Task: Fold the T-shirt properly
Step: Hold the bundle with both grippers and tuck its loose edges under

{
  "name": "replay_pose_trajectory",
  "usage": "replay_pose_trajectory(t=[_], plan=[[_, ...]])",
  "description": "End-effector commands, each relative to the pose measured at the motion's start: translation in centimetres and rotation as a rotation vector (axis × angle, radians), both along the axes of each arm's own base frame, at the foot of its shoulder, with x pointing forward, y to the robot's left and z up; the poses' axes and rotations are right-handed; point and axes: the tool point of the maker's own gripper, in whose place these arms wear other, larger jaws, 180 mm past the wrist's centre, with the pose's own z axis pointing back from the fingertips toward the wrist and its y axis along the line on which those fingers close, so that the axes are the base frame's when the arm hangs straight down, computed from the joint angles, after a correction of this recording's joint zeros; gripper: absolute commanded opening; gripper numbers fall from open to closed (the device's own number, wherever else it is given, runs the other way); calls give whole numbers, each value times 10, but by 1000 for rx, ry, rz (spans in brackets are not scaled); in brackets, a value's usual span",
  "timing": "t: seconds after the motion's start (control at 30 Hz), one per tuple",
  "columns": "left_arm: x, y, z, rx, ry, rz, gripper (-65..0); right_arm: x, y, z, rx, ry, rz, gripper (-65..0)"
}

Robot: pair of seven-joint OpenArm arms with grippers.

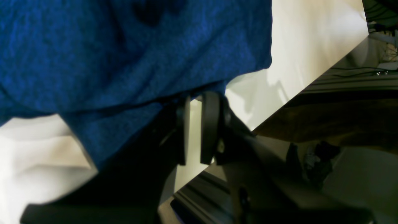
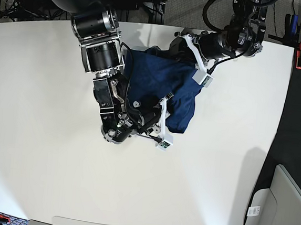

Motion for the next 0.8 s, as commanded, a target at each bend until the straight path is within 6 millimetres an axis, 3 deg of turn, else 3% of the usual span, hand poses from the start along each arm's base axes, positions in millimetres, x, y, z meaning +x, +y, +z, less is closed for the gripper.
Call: replay_pose_trajectory(t=[0.0, 0.33, 0.77], plan=[[5, -3, 9, -24, -33, 0, -598, 14, 8, 16, 44, -42, -2, -475], [5, -3, 9, -24, -33, 0, -598, 26, 30, 9, 239, -65, -83, -475], [-4, -18, 9, -42, -22, -46, -599, 41, 54, 35, 491, -197, -163, -475]])
